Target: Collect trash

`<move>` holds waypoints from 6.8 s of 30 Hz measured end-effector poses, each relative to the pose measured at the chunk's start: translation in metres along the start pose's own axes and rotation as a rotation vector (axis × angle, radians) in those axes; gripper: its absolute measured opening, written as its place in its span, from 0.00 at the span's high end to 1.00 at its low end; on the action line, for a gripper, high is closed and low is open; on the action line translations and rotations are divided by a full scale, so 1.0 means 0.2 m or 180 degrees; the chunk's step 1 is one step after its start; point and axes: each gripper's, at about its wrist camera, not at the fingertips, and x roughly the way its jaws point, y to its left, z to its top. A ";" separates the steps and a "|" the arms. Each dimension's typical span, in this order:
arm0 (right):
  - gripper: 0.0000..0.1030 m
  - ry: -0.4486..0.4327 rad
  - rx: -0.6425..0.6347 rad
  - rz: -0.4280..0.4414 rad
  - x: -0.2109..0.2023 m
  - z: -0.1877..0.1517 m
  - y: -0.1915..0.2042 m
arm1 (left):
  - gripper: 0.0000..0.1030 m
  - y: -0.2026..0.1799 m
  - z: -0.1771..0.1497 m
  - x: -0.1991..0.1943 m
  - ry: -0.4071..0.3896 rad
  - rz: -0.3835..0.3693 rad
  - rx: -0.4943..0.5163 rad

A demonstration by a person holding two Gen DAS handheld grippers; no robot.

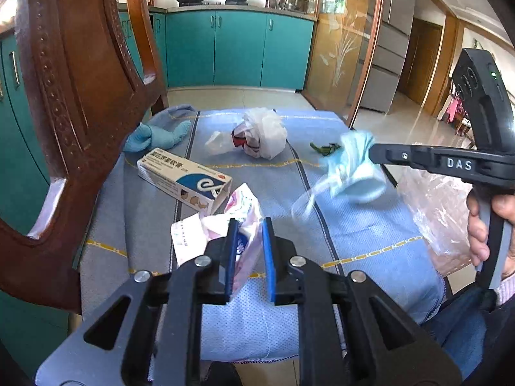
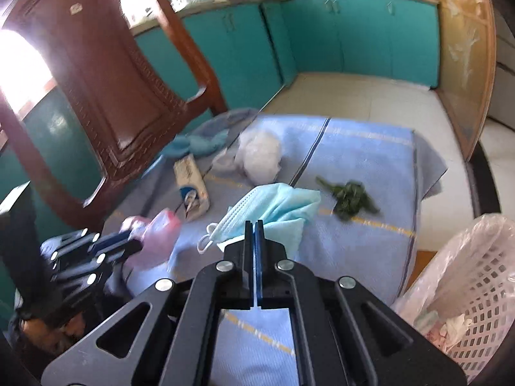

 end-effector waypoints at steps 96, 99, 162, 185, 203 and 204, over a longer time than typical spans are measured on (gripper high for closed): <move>0.75 -0.0442 -0.0728 -0.0781 -0.05 -0.16 0.19 | 0.47 -0.13 0.00 -0.22 -0.0450 0.0630 0.0147; 0.75 -0.0442 -0.0729 -0.0781 -0.05 -0.16 0.19 | 0.47 -0.13 0.00 -0.21 -0.0447 0.0627 0.0148; 0.36 -0.1191 0.0657 -0.1211 -0.63 -0.25 -0.50 | 0.19 -0.06 0.25 0.32 0.0143 0.0958 -0.0286; 0.60 0.0254 0.0542 -0.1367 0.53 0.16 -0.29 | 0.51 0.04 -0.01 0.29 0.0260 0.0252 -0.0304; 0.83 0.0376 0.0091 -0.0412 0.29 -0.05 -0.04 | 0.45 0.09 -0.10 0.21 0.0301 0.0138 -0.0290; 0.72 0.0401 0.0073 -0.0447 0.29 -0.06 -0.05 | 0.40 0.09 -0.09 0.22 0.0305 0.0152 -0.0305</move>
